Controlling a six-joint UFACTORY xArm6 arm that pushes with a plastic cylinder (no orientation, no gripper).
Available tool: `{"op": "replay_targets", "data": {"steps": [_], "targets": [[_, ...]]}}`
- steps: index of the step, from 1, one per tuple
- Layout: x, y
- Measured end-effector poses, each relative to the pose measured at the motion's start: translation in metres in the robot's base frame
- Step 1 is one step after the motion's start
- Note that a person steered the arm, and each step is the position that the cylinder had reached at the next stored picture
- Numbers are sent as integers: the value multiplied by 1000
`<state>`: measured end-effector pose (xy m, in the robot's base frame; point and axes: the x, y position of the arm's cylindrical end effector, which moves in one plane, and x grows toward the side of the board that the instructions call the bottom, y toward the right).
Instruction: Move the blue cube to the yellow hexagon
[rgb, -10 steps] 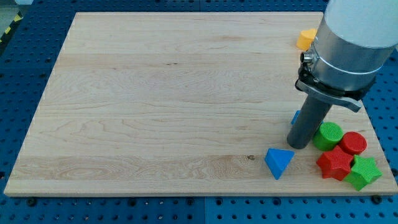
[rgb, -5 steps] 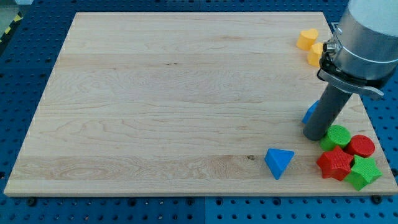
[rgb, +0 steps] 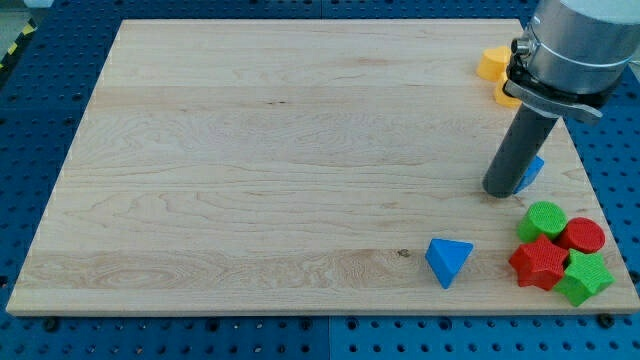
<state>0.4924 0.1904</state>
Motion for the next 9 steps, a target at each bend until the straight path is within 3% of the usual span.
{"op": "replay_targets", "data": {"steps": [3, 9], "targets": [[2, 37], [-35, 64]]}}
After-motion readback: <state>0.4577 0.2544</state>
